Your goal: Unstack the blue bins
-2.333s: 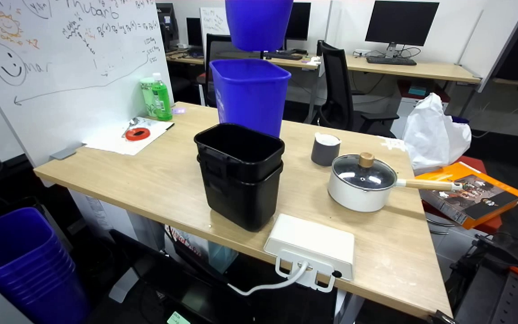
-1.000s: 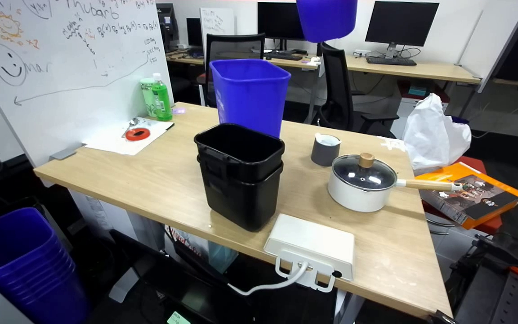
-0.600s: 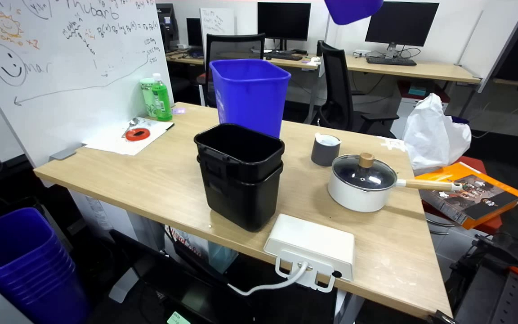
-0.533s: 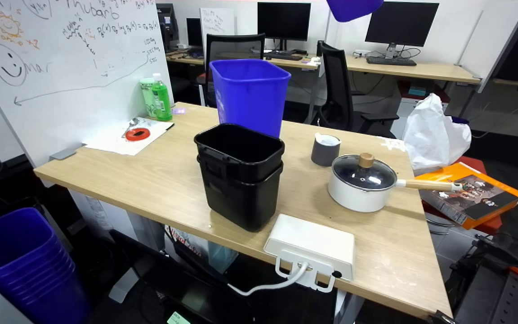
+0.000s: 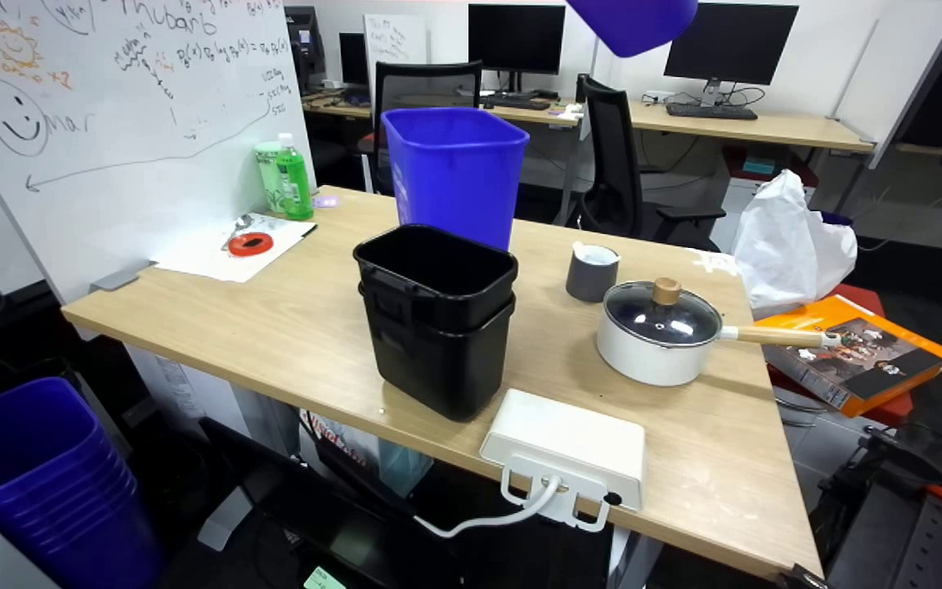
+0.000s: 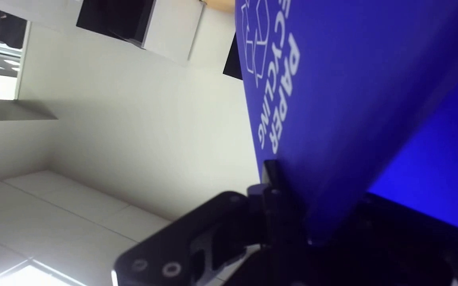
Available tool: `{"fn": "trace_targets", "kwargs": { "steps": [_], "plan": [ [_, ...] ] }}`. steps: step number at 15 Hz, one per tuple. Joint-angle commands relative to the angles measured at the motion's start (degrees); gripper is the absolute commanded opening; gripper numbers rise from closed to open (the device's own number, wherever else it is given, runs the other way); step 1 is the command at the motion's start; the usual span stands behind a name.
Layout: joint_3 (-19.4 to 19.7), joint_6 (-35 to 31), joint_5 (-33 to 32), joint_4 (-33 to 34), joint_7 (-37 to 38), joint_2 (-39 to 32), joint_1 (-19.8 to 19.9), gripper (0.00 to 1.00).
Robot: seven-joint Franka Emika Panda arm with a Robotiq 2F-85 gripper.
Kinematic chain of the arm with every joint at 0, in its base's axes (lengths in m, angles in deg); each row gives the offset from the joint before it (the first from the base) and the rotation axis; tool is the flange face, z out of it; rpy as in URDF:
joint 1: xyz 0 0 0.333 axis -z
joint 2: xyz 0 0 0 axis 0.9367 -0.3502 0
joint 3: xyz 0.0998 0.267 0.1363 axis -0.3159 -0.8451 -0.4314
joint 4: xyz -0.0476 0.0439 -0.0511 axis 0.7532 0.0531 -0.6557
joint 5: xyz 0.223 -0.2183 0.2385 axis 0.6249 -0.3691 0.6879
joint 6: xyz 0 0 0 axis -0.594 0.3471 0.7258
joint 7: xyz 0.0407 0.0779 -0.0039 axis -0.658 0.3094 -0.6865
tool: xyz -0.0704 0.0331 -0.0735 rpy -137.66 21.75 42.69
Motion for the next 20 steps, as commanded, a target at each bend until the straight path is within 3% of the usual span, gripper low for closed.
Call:
{"fn": "trace_targets", "kwargs": {
  "steps": [1, 5, 6, 9, 16, 20],
  "plan": [
    [2.16, 3.66, -4.81, -11.36, 6.79, 4.07, -6.71, 0.01],
    [5.15, 9.67, -9.81, -20.74, 14.6, 7.89, -12.8, 0.01],
    [3.34, 9.53, -6.11, -12.99, 11.34, 3.06, -9.24, 0.05],
    [4.43, 10.34, -7.23, -17.72, 12.7, 6.17, -11.22, 0.05],
    [4.45, 10.33, -7.37, -18.64, 13.1, 6.46, -11.7, 0.05],
    [5.59, 19.63, -4.88, -15.28, 17.08, 4.3, -10.98, 0.01]
  ]
}}
